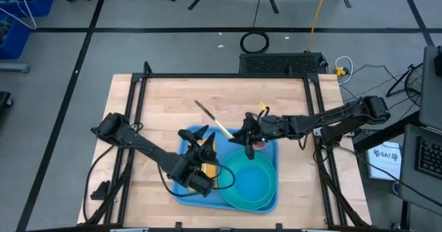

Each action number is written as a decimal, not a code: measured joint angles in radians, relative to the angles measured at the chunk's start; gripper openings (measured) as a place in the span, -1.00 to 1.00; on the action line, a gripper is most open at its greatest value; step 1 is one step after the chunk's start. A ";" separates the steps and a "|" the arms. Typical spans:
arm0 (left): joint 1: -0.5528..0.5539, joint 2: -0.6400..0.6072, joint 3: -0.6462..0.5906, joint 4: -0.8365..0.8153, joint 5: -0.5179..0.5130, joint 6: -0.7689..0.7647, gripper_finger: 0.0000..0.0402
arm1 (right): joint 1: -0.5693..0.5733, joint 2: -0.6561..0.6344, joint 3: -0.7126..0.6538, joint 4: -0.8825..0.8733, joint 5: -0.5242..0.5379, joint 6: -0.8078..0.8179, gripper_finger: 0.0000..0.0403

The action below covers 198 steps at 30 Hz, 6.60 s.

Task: Set up tray
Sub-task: Put the yellow knife on top of the yellow napkin to the right of the orange spoon

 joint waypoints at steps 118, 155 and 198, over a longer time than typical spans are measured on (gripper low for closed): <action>0.874 -0.088 -0.418 2.063 1.751 0.273 -0.27 | -0.306 -0.182 -0.524 0.826 -0.137 0.073 -0.81; 0.943 -0.106 -0.421 1.792 1.836 0.303 -0.99 | -0.342 -0.529 -0.624 0.514 -0.090 0.030 -0.04; 0.300 -0.437 -1.077 1.691 1.187 -0.193 -0.99 | -0.446 -0.790 -0.724 0.497 -0.088 0.054 -0.14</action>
